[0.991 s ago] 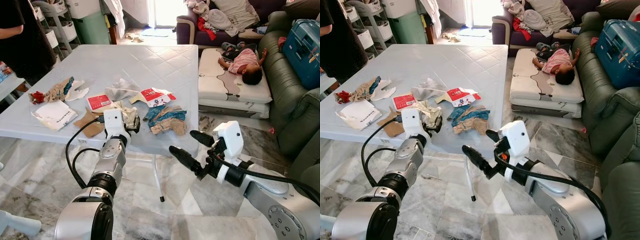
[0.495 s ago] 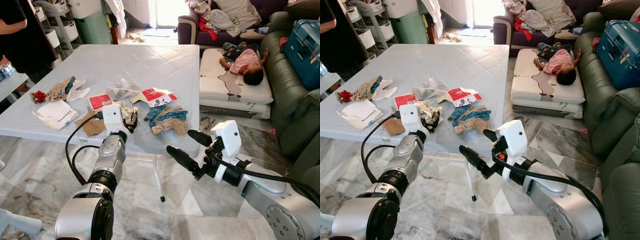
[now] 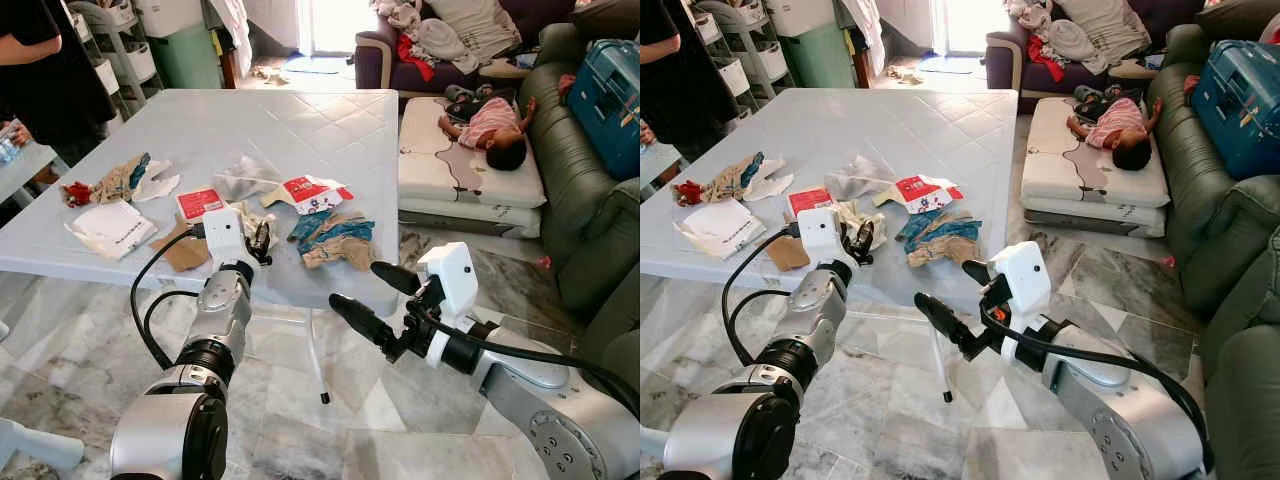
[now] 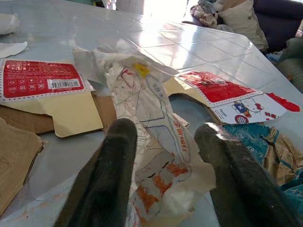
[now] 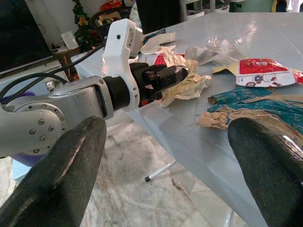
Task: Picking trash to rubbish bin
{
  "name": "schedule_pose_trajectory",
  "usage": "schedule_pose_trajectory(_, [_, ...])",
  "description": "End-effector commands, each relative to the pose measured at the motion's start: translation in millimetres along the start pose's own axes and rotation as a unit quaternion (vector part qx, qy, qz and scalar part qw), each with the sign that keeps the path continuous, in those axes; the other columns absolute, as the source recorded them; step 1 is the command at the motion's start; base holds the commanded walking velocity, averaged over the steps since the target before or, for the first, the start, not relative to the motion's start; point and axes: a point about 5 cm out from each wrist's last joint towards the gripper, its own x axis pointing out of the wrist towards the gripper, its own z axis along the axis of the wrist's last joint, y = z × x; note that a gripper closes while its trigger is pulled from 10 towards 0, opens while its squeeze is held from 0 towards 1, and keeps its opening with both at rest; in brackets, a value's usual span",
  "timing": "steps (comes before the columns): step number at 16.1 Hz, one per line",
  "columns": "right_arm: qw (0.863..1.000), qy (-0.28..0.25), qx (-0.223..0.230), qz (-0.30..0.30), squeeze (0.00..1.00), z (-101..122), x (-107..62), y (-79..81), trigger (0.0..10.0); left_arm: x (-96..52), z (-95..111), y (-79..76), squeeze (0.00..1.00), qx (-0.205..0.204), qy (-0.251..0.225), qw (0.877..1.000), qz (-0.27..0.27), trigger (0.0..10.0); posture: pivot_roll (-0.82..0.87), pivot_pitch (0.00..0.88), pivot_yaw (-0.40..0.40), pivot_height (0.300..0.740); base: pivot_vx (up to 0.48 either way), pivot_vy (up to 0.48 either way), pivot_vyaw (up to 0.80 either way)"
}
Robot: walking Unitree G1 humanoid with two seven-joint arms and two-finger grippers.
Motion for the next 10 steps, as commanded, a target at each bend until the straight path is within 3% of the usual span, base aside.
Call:
schedule_pose_trajectory(1, [1.000, -0.001, -0.004, 0.007, 0.00, 3.2, 2.0, 2.0, 10.0, 0.8, 0.4, 2.7, 0.00, 0.000, 0.007, 1.000, 0.001, 0.0, -0.19, 0.008, 0.050, 0.740, 0.000, 0.000, 0.00])
schedule_pose_trajectory(10, [1.000, 0.002, -0.004, 0.010, 0.00, 1.6, 6.0, 1.4, 10.0, -0.4, -4.6, 2.6, 0.00, -0.002, 0.019, 1.000, 0.002, 0.0, -0.19, 0.000, 0.052, 0.740, 0.000, 0.000, 0.00])
